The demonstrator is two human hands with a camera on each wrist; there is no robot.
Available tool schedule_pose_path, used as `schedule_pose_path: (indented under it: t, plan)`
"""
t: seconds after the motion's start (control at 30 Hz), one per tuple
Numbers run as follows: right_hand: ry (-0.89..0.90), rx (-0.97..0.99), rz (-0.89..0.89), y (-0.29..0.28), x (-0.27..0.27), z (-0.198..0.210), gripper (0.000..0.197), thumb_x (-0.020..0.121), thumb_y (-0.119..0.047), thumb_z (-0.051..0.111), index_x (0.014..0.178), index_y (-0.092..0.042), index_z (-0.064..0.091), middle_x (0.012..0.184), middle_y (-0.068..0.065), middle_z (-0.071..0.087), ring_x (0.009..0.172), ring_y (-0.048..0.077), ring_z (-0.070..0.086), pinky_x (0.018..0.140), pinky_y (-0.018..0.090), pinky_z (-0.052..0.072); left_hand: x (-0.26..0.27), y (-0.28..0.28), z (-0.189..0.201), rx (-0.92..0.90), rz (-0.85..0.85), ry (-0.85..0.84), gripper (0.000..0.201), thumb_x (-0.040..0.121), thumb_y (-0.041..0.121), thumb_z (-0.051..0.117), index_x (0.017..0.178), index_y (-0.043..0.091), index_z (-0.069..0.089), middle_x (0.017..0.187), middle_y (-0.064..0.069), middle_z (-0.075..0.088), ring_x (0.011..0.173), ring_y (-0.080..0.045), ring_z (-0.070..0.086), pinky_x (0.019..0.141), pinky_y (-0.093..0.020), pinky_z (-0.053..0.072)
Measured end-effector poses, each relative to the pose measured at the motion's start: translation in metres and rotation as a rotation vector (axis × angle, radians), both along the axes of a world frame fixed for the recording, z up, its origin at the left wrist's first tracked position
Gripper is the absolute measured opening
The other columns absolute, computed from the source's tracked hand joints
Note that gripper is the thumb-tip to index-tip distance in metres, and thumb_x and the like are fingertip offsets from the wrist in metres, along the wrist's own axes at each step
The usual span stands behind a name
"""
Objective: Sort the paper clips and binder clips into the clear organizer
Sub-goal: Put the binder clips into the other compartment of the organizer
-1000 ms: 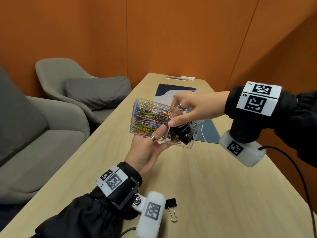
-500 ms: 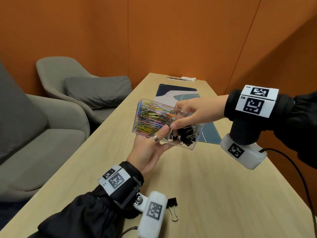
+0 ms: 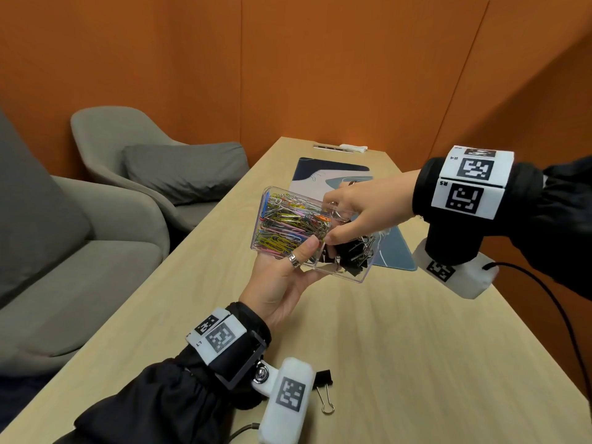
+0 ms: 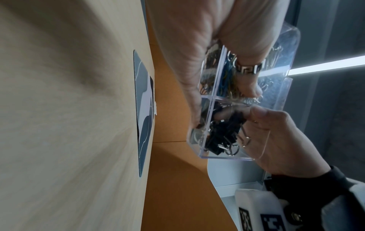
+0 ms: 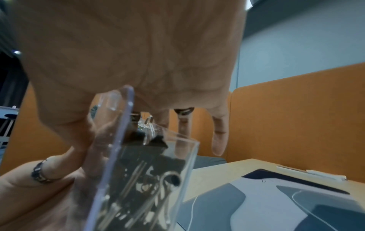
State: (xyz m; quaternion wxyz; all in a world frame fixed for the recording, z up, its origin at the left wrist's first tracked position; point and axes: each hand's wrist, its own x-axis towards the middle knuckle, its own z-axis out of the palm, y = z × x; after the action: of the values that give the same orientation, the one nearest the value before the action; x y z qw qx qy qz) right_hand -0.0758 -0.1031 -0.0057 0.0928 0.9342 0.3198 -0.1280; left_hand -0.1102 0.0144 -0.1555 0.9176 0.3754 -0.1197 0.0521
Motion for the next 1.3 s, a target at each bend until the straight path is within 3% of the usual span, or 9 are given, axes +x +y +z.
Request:
schedule_pose_path:
  t: [0.17, 0.27, 0.37, 0.5, 0.67, 1.0, 1.1, 1.23, 1.3]
  plan:
    - [0.052, 0.024, -0.02, 0.0003, 0.0018, -0.0002, 0.036, 0.091, -0.046, 0.05, 0.11, -0.015, 0.048, 0.104, -0.003, 0.053, 0.103, 0.019, 0.054, 0.087, 0.029, 0.046, 0.0004, 0.001, -0.0005, 0.025, -0.009, -0.017, 0.04, 0.076, 0.004, 0.062, 0.116, 0.009, 0.057, 0.107, -0.01, 0.068, 0.094, -0.025, 0.065, 0.081, -0.055, 0.053]
    - [0.109, 0.078, -0.032, -0.0016, 0.0027, -0.0016, 0.043, 0.088, -0.045, 0.054, 0.117, -0.014, 0.05, 0.116, 0.0, 0.06, 0.108, 0.02, 0.057, 0.097, 0.036, 0.046, 0.0008, 0.0022, -0.0007, 0.016, -0.023, -0.032, 0.067, 0.066, 0.01, 0.082, 0.124, -0.002, 0.05, 0.098, -0.012, 0.067, 0.084, -0.023, 0.066, 0.073, -0.05, 0.056]
    - [0.165, 0.122, -0.04, -0.0041, -0.0009, -0.0016, 0.036, 0.091, -0.036, 0.055, 0.118, -0.011, 0.056, 0.118, 0.001, 0.061, 0.109, 0.019, 0.057, 0.096, 0.031, 0.046, 0.0004, 0.0014, 0.0002, 0.005, -0.029, -0.023, 0.083, 0.057, 0.022, 0.088, 0.126, -0.003, 0.048, 0.094, -0.014, 0.066, 0.082, -0.024, 0.066, 0.07, -0.046, 0.055]
    - [0.137, 0.077, -0.038, -0.0039, -0.0028, -0.0024, 0.041, 0.092, -0.038, 0.052, 0.119, -0.008, 0.058, 0.123, 0.004, 0.054, 0.111, 0.021, 0.054, 0.097, 0.033, 0.046, 0.0004, -0.0004, -0.0005, 0.022, -0.008, -0.012, 0.059, 0.069, 0.001, 0.077, 0.122, 0.005, 0.051, 0.102, -0.008, 0.07, 0.088, -0.021, 0.067, 0.07, -0.044, 0.057]
    - [0.131, 0.031, -0.045, -0.0001, -0.0011, -0.0039, 0.046, 0.091, -0.04, 0.053, 0.123, -0.008, 0.05, 0.125, 0.006, 0.056, 0.112, 0.023, 0.055, 0.099, 0.037, 0.046, 0.0004, -0.0017, -0.0012, 0.013, -0.019, -0.03, 0.04, 0.076, 0.0, 0.06, 0.115, 0.01, 0.056, 0.102, -0.007, 0.071, 0.088, -0.02, 0.068, 0.073, -0.043, 0.057]
    - [0.12, -0.057, -0.029, 0.0029, 0.0032, -0.002, 0.05, 0.09, -0.039, 0.055, 0.13, -0.011, 0.042, 0.127, 0.006, 0.055, 0.114, 0.023, 0.053, 0.101, 0.036, 0.044, 0.0006, -0.0028, -0.0015, 0.018, -0.02, -0.039, 0.047, 0.071, -0.007, 0.071, 0.111, 0.013, 0.058, 0.104, -0.007, 0.07, 0.092, -0.022, 0.067, 0.07, -0.042, 0.057]
    - [0.132, -0.049, 0.002, 0.0014, 0.0033, -0.0015, 0.043, 0.091, -0.034, 0.056, 0.123, -0.006, 0.052, 0.122, 0.011, 0.059, 0.101, 0.022, 0.055, 0.092, 0.035, 0.047, 0.0015, -0.0026, -0.0028, 0.006, -0.017, -0.031, 0.039, 0.075, 0.0, 0.059, 0.112, 0.011, 0.058, 0.105, -0.009, 0.069, 0.091, -0.023, 0.067, 0.069, -0.042, 0.057]
    - [0.179, -0.02, 0.021, -0.0014, 0.0051, -0.0027, 0.029, 0.091, -0.027, 0.058, 0.108, -0.004, 0.06, 0.101, 0.007, 0.061, 0.08, 0.015, 0.05, 0.064, 0.013, 0.041, 0.0009, -0.003, -0.0032, 0.045, -0.014, -0.045, 0.035, 0.076, 0.001, 0.059, 0.11, 0.011, 0.059, 0.104, -0.012, 0.068, 0.087, -0.025, 0.066, 0.071, -0.045, 0.056]
    - [0.221, -0.008, 0.042, -0.0024, 0.0062, -0.0029, 0.023, 0.089, -0.026, 0.06, 0.103, -0.007, 0.065, 0.105, 0.009, 0.065, 0.084, 0.015, 0.052, 0.071, 0.017, 0.043, 0.0006, -0.0032, -0.0035, 0.061, -0.006, -0.055, 0.032, 0.076, 0.002, 0.06, 0.106, 0.014, 0.062, 0.101, -0.011, 0.069, 0.088, -0.024, 0.066, 0.075, -0.048, 0.056]
